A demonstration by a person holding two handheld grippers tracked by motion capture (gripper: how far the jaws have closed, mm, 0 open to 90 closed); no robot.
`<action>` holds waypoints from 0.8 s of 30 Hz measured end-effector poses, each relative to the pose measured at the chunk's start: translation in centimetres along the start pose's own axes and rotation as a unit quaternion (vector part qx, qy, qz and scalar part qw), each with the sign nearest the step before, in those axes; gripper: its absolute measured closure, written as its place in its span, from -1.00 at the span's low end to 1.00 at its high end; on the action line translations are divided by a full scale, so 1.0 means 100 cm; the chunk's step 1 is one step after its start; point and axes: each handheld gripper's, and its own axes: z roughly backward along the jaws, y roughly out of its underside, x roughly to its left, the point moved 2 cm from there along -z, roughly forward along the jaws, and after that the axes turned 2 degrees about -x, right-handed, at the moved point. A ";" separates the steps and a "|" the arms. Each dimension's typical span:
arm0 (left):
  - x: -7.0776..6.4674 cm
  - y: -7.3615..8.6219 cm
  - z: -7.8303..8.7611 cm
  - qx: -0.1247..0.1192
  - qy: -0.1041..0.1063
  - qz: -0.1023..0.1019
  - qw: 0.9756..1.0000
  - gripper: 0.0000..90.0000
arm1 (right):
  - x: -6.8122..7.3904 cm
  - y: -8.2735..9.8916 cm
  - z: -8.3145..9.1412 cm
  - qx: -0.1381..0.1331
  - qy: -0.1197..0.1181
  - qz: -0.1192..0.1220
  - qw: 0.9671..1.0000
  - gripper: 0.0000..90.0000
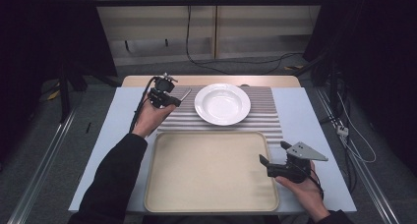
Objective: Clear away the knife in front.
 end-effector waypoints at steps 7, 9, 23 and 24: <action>-0.010 0.004 0.008 0.012 -0.003 -0.006 1.000 0.78 | -0.001 0.000 0.000 -0.001 0.001 -0.001 1.000 -0.81; -0.015 0.004 0.010 0.016 -0.003 -0.015 1.000 0.78 | 0.000 0.000 0.000 -0.001 0.001 0.000 1.000 -0.80; -0.041 0.018 0.019 0.019 0.010 -0.029 0.999 0.78 | 0.001 -0.001 -0.001 0.001 0.000 0.001 1.000 -0.81; -0.043 0.019 0.020 0.021 0.012 -0.030 0.999 0.78 | 0.001 -0.001 -0.001 0.001 0.000 0.001 1.000 -0.81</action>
